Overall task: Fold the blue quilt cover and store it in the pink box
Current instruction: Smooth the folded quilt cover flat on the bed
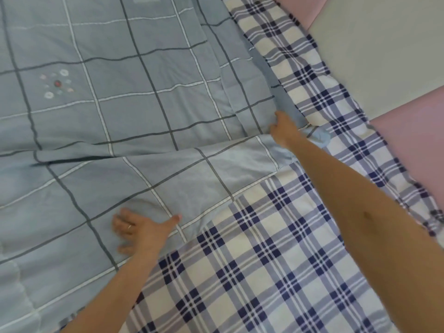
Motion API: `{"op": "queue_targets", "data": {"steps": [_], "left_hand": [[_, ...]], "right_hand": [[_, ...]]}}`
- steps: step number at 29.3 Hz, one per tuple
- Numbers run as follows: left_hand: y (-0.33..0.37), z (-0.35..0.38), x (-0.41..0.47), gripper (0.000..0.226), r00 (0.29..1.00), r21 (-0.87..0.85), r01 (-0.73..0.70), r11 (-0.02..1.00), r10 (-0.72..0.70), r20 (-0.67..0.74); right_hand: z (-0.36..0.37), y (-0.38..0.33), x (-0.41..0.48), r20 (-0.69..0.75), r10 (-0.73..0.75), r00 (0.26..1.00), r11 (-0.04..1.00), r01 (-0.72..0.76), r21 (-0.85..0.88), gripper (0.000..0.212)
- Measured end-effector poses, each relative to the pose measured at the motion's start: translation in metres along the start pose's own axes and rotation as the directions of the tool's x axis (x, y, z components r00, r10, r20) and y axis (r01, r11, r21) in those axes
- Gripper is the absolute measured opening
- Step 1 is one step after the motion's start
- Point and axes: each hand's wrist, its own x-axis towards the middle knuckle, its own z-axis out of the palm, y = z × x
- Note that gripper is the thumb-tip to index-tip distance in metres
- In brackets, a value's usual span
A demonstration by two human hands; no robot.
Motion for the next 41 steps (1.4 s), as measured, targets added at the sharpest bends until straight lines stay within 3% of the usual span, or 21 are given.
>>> {"op": "queue_targets", "data": {"steps": [2, 4, 8, 11, 13, 16, 20, 25, 27, 31, 35, 39, 41], "left_hand": [[0.012, 0.001, 0.008, 0.156, 0.979, -0.011, 0.160, 0.987, -0.158, 0.130], [0.023, 0.004, 0.009, 0.162, 0.959, 0.039, 0.194, 0.980, -0.197, 0.204], [0.046, -0.009, 0.009, 0.166, 0.935, 0.098, 0.207, 0.973, -0.227, 0.272], [0.051, -0.019, 0.006, 0.164, 0.913, 0.138, 0.259, 0.956, -0.289, 0.288], [0.047, -0.020, 0.008, 0.168, 0.903, 0.187, 0.256, 0.948, -0.304, 0.303], [0.047, -0.020, 0.009, 0.170, 0.906, 0.180, 0.272, 0.945, -0.314, 0.284], [0.057, -0.022, 0.006, 0.171, 0.899, 0.163, 0.283, 0.945, -0.321, 0.298], [0.063, -0.032, 0.012, 0.171, 0.878, 0.159, 0.324, 0.933, -0.359, 0.317], [0.062, -0.024, 0.011, 0.173, 0.879, 0.136, 0.333, 0.933, -0.360, 0.312], [0.051, -0.013, 0.007, 0.172, 0.910, 0.099, 0.283, 0.954, -0.299, 0.286], [0.054, -0.013, 0.011, 0.173, 0.900, 0.088, 0.299, 0.950, -0.312, 0.304], [0.059, -0.016, 0.011, 0.173, 0.886, 0.133, 0.297, 0.946, -0.325, 0.330], [0.058, -0.018, 0.014, 0.173, 0.875, 0.148, 0.316, 0.937, -0.348, 0.338]], "right_hand": [[0.013, -0.009, 0.005, 0.013, 0.121, 0.993, 0.981, -0.121, 0.149, 0.059], [0.013, -0.013, 0.014, -0.027, 0.232, 0.972, 0.946, -0.219, 0.239, 0.065], [0.003, -0.009, 0.038, -0.127, 0.321, 0.938, 0.940, -0.300, 0.160, 0.043], [-0.001, -0.018, 0.045, -0.013, 0.341, 0.940, 0.937, -0.339, 0.083, 0.041], [-0.003, -0.024, 0.046, 0.113, 0.403, 0.908, 0.869, -0.418, 0.264, 0.037], [-0.005, -0.029, 0.046, 0.278, 0.465, 0.841, 0.685, -0.540, 0.489, 0.032], [-0.004, -0.022, 0.049, 0.123, 0.374, 0.919, 0.777, -0.383, 0.499, 0.021], [-0.030, -0.024, 0.057, -0.114, 0.386, 0.915, 0.719, -0.221, 0.659, 0.016], [-0.043, -0.018, 0.064, -0.065, 0.368, 0.928, 0.751, -0.255, 0.609, 0.021], [-0.034, -0.022, 0.059, 0.235, 0.396, 0.888, 0.818, -0.457, 0.349, 0.030], [-0.012, -0.021, 0.058, 0.311, 0.381, 0.871, 0.748, -0.488, 0.450, 0.033], [-0.022, -0.024, 0.075, 0.185, 0.415, 0.891, 0.571, -0.413, 0.709, 0.024], [-0.024, -0.022, 0.088, 0.024, 0.414, 0.910, 0.658, -0.318, 0.682, 0.014]]}}
